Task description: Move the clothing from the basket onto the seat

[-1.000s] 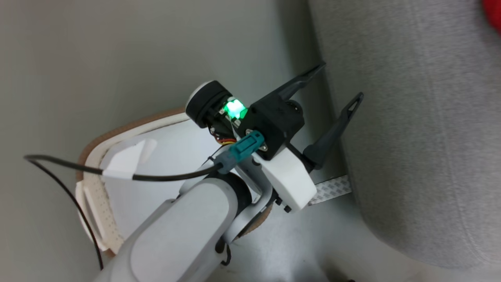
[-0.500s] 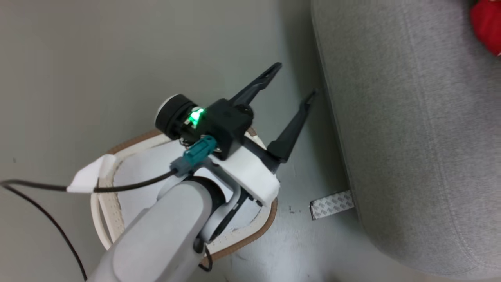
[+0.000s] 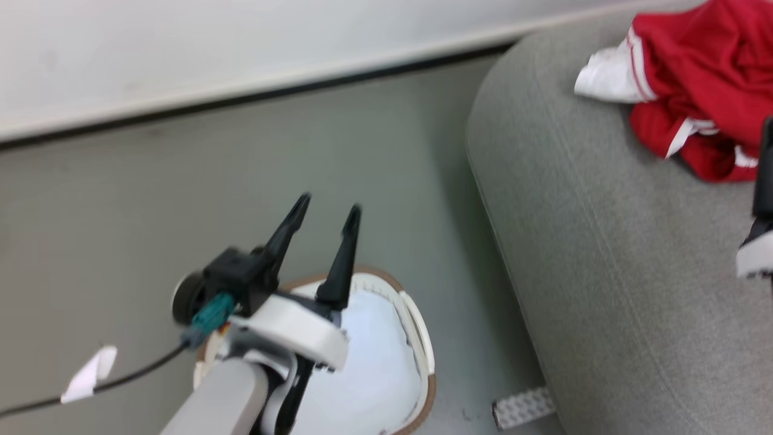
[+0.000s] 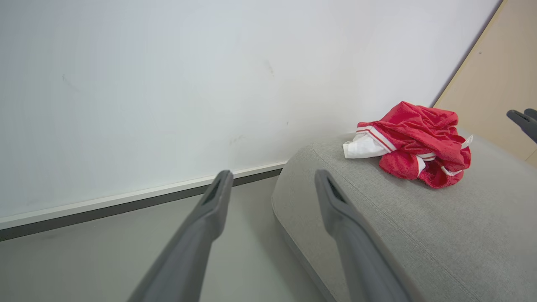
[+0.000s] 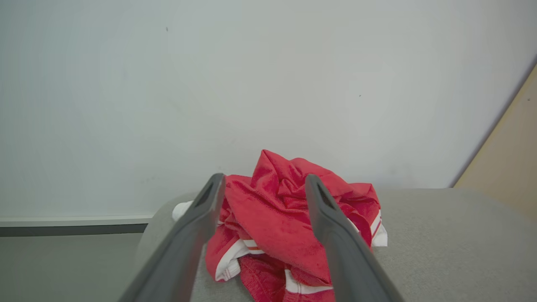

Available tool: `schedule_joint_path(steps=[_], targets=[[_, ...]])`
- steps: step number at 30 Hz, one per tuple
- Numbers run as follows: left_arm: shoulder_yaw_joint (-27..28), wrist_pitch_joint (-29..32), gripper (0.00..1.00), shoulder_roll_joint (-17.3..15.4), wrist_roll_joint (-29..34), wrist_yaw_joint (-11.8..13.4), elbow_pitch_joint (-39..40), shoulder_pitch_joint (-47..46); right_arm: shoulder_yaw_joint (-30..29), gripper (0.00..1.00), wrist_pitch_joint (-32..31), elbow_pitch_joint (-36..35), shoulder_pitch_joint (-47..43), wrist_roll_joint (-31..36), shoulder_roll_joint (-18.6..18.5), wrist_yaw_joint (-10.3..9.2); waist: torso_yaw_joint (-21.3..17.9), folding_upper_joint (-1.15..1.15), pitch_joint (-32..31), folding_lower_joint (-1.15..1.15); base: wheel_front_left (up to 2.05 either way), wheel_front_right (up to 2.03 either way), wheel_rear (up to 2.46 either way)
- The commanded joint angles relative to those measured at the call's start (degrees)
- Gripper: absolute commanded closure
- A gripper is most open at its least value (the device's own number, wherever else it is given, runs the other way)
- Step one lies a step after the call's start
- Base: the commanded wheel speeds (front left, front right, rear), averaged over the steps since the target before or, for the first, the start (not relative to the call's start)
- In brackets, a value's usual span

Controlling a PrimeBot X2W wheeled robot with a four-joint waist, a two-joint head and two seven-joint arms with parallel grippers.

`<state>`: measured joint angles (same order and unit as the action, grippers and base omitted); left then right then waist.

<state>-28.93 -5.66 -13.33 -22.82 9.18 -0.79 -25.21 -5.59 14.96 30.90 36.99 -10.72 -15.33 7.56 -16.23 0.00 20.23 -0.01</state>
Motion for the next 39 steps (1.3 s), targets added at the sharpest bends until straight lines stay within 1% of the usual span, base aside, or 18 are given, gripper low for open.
schedule_joint_path(steps=[1, 5, 12, 18, 21, 25, 31, 35, 36, 39], targets=[[0.28, -0.80, 0.00, -0.50, -0.63, 0.36, -0.47, 1.80, 0.17, 0.00, 0.10, -1.04, -2.46, 0.40, 0.10, -0.14, 2.33, 0.00, -6.81, 0.01, 0.00, 0.00, 0.00], [1.24, -4.02, 0.00, -1.21, -0.25, 2.41, -2.63, 6.89, 1.10, 0.00, 0.11, -6.35, -10.54, 2.71, 2.27, -0.15, 4.27, 0.00, -11.62, 0.01, 0.00, 0.00, 0.00], [3.29, -8.49, 0.00, -0.21, -1.37, 5.54, -6.08, 15.25, 2.87, 0.00, 0.10, -12.12, -21.56, 4.78, 6.17, -0.15, 7.55, 0.00, -18.05, 0.01, 0.00, 0.00, 0.00], [6.47, -9.46, 0.00, 0.18, -0.75, 6.38, -7.51, 20.78, 4.11, 0.00, 0.10, -15.02, -29.12, 7.08, 9.35, -0.15, 9.57, 0.00, -20.79, 0.01, 0.00, 0.00, 0.00], [9.05, -9.49, 0.00, 0.85, 0.68, 6.36, -6.64, 22.89, 4.10, 0.00, 0.11, -15.35, -31.82, 8.63, 10.33, -0.15, 10.28, 0.00, -21.51, 0.01, 0.00, 0.00, 0.00], [11.89, -9.47, 0.00, 2.16, 2.64, 5.50, -6.74, 25.62, 4.64, 0.00, 0.12, -14.73, -34.65, 9.52, 11.42, -0.15, 11.30, 0.00, -22.52, 0.01, 0.00, 0.00, 0.00], [14.98, -9.49, 0.00, 4.40, 5.37, 3.32, -7.28, 27.97, 5.36, 0.00, 0.12, -13.54, -36.87, 9.10, 12.30, -0.15, 12.26, 0.00, -23.39, 0.01, 0.00, 0.00, 0.00], [16.37, -9.49, 0.00, 5.76, 6.71, 1.33, -7.78, 28.40, 5.25, 0.00, 0.12, -13.47, -37.37, 8.60, 12.51, -0.15, 12.61, 0.00, -23.51, 0.01, 0.00, 0.00, 0.00], [16.27, -9.45, 1.00, 5.91, 5.90, 1.18, -7.85, 27.93, 5.36, 1.00, -0.01, -13.58, -36.71, 8.84, 12.44, 0.00, 12.62, 0.00, -23.52, 0.01, 0.00, 0.00, 0.00], [15.84, -9.41, 1.00, 6.11, 5.66, 1.15, -9.21, 28.41, 5.34, 1.00, -0.35, -12.09, -37.35, 8.68, 12.63, 0.00, 12.65, 0.00, -23.52, 0.01, 0.00, 0.00, 0.00]])
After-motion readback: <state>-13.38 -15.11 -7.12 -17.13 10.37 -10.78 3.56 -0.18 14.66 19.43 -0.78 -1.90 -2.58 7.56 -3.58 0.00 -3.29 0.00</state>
